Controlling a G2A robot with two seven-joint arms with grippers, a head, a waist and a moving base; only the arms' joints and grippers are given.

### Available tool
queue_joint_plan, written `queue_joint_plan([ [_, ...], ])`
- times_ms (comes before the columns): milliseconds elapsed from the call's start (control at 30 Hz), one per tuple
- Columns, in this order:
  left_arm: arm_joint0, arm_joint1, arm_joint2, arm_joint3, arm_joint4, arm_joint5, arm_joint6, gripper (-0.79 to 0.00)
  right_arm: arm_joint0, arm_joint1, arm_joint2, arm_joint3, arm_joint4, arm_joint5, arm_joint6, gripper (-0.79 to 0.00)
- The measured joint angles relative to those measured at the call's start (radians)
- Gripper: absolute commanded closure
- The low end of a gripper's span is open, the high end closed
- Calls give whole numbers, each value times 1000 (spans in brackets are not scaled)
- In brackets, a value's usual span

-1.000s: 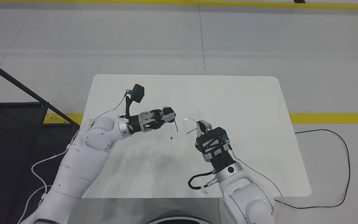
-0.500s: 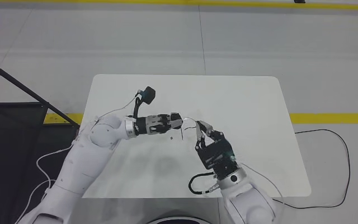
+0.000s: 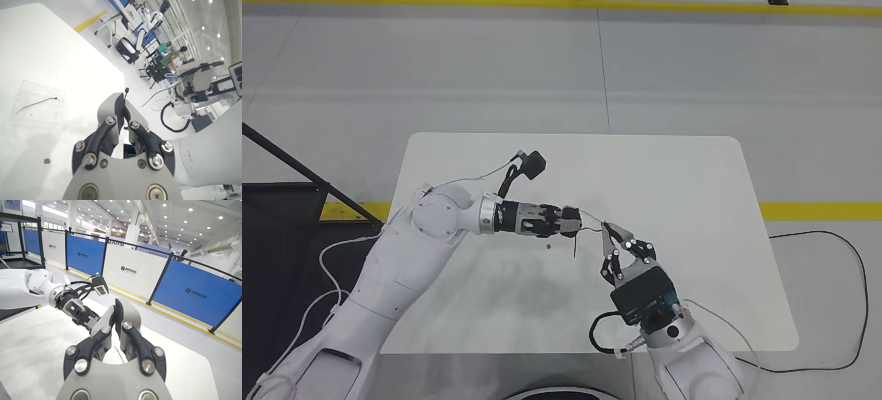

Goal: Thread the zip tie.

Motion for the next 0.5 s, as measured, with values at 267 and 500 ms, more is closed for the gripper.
queue_joint_plan([
  [267,14,1,6,-17,0,30,9,0,4,0,2,4,-11,17,1,0],
  [500,-19,-3,41,21,-99,64,-64,0,1,2,9,14,-31,62,-83,0],
])
